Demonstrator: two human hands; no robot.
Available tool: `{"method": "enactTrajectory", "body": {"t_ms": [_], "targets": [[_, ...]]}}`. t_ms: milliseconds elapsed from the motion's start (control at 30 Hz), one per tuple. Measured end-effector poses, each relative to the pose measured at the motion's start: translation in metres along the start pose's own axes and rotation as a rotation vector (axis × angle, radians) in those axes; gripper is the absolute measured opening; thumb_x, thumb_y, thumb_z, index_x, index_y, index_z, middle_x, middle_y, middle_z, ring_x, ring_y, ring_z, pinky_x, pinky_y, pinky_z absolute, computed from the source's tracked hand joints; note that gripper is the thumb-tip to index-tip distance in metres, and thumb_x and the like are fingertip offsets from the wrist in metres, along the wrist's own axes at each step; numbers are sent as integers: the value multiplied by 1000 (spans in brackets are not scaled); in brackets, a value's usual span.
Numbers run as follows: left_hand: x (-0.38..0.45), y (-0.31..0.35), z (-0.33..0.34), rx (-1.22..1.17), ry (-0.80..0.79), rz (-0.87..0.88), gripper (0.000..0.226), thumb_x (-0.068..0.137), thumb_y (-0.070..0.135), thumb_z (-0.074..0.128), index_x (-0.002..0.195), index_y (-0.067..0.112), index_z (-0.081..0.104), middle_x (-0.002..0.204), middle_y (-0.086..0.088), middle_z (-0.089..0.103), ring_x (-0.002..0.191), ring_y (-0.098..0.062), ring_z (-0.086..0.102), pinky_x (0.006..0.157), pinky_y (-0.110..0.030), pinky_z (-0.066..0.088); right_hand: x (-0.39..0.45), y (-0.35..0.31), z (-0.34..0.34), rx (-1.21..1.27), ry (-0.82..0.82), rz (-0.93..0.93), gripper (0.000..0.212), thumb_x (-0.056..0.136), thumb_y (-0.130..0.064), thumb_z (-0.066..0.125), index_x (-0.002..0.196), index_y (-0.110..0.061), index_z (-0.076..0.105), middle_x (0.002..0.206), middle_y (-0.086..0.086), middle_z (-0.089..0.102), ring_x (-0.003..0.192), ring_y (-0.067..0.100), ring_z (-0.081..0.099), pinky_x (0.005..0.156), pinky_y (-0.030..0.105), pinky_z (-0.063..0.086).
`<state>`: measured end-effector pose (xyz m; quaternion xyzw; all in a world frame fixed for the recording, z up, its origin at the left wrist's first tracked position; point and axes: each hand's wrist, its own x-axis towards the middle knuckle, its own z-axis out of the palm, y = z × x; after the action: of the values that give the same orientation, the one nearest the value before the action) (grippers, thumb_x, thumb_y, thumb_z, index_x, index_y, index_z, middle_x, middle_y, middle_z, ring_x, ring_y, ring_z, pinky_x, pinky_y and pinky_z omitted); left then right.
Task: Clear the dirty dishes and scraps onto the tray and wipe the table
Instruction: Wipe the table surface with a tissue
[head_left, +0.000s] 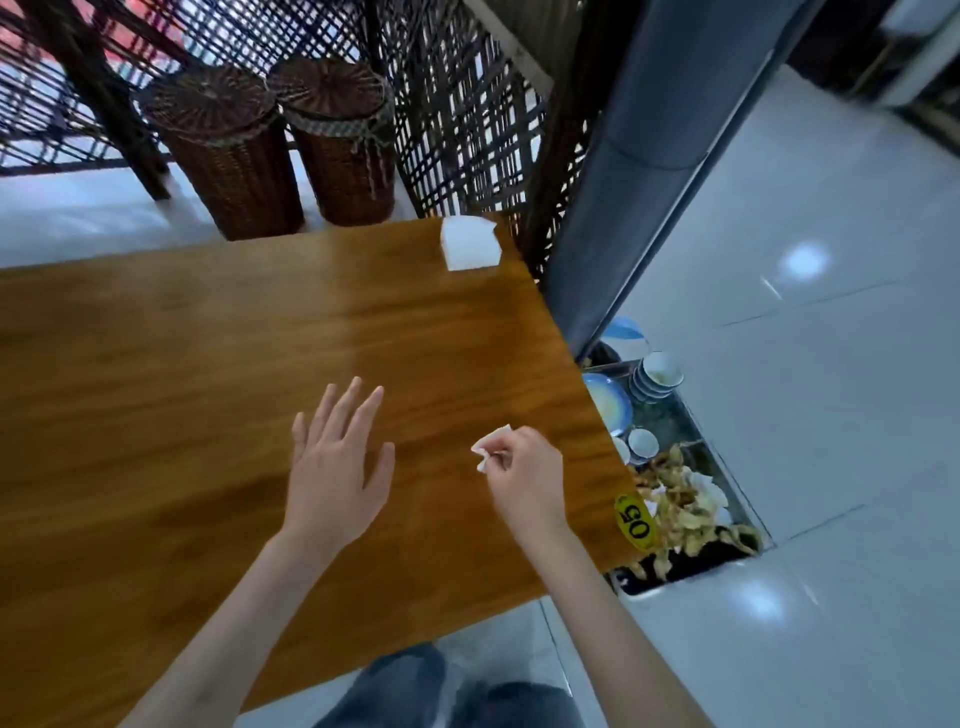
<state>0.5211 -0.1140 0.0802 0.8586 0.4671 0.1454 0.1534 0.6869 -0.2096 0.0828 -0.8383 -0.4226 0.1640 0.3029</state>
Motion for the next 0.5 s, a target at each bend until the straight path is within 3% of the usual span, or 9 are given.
{"method": "enactTrajectory", "body": {"t_ms": [133, 267, 400, 500], "targets": [[11, 27, 21, -24, -8, -22, 54, 93, 40, 38, 144, 23, 35, 152, -2, 28, 143, -21, 12, 113, -45, 2, 17, 37, -20, -9, -48, 1, 16, 87, -5, 59, 92, -15, 70, 91, -2, 65, 87, 9, 58, 74, 20, 51], [16, 65, 45, -11, -2, -44, 52, 94, 34, 44, 144, 21, 35, 152, -4, 29, 143, -22, 13, 113, -46, 4, 36, 80, -48, -23, -97, -23, 19, 85, -1, 55, 88, -13, 69, 85, -2, 62, 84, 11, 56, 68, 15, 39], [19, 110, 72, -5, 13, -142, 52, 95, 35, 43, 145, 22, 33, 153, -4, 27, 144, -24, 12, 112, -44, 1, 59, 125, -80, -31, -161, -57, 19, 85, -2, 54, 86, -13, 69, 87, -1, 63, 87, 13, 55, 75, 24, 45], [21, 143, 91, 7, 32, -235, 53, 95, 36, 41, 145, 23, 31, 154, -3, 24, 144, -22, 9, 113, -45, 0, 77, 155, -103, -40, -193, -94, 19, 84, -2, 55, 87, -12, 70, 89, 1, 65, 89, 13, 55, 76, 22, 43]]}}
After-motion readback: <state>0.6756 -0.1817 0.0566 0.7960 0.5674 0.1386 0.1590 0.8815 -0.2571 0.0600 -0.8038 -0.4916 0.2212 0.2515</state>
